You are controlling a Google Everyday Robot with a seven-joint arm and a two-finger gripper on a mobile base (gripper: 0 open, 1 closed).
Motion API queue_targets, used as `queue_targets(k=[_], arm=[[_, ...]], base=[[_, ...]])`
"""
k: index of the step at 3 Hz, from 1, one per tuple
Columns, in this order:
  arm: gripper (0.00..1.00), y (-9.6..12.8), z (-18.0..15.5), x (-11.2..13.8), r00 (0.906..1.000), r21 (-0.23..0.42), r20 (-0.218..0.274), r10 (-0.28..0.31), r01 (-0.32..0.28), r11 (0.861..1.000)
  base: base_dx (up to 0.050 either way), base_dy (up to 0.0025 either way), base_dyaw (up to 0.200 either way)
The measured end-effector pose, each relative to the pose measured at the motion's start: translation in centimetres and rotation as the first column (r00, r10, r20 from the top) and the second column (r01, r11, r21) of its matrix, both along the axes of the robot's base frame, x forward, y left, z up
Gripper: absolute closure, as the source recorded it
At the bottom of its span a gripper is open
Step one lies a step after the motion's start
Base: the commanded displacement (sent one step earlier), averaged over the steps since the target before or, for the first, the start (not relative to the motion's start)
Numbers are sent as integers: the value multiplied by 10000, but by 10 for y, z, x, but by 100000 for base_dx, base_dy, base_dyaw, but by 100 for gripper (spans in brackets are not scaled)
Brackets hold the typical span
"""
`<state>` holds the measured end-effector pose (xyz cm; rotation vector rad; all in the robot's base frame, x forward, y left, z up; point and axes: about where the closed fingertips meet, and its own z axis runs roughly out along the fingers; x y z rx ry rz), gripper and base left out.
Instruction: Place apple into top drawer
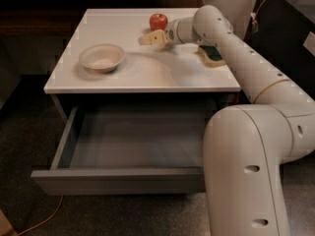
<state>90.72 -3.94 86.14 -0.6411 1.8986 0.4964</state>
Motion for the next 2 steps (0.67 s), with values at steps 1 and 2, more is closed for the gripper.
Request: queue_targets(k=[1, 2], arm=[[0, 6, 1, 17, 9994, 164, 265, -205, 201, 9997], [0, 10, 6, 34, 9971, 263, 563, -515, 500, 9984]], base=[[0, 0, 0], [0, 0, 0]])
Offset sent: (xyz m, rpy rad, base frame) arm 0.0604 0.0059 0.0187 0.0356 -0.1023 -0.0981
